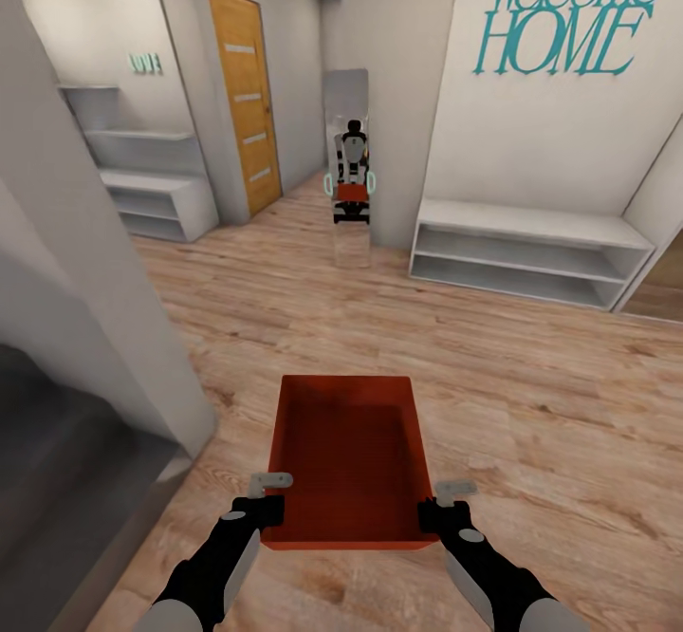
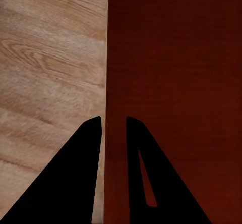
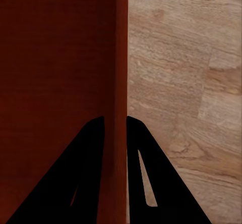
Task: Move the two storage containers from the living room to the garage. In the garage, place one container on the floor and stack the other container on top of it (either order is fine).
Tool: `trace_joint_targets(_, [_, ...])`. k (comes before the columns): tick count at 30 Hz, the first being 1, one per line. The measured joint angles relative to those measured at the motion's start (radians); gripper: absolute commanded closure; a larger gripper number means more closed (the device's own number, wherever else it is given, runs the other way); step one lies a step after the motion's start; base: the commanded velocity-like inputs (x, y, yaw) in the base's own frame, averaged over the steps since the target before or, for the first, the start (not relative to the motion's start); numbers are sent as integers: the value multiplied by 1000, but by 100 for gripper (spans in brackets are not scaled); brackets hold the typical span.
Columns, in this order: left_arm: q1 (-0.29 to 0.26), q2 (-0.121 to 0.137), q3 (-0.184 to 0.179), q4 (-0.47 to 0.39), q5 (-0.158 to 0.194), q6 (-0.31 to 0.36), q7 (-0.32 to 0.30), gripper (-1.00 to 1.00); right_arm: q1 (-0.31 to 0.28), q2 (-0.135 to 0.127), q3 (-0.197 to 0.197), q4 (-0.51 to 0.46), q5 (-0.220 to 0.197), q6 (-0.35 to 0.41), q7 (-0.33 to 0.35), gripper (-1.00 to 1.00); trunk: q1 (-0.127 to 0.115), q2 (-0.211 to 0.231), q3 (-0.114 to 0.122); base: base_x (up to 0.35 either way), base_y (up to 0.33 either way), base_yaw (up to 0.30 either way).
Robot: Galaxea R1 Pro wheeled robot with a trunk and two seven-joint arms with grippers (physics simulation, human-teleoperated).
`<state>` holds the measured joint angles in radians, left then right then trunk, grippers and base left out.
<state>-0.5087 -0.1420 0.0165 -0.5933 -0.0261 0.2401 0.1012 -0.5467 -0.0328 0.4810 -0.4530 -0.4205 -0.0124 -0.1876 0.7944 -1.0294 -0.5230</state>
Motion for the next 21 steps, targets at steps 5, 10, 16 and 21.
trace_joint_targets(5, [0, 0, 0, 0, 0, 0, 0, 100, 0, 0, 0, 0, 0, 0, 0, 100, 0, 0, 0, 336, 0, 0])
trace_joint_targets(10, [0, 0, 0, 0, 0, 0, 0, 100, 0, 0, 0, 0, 0, 0, 0, 100, 0, 0, 0, 336, 0, 0])
trace_joint_targets(16, [0, 0, 0, 0, 0, 0, 0, 100, 0, 0, 0, 0, 0, 0, 0, 100, 0, 0, 0, 336, 0, 0])
trace_joint_targets(21, [0, 0, 0, 0, 0, 0, 0, 100, 0, 0, 0, 0, 0, 0, 0, 100, 0, 0, 0, 336, 0, 0])
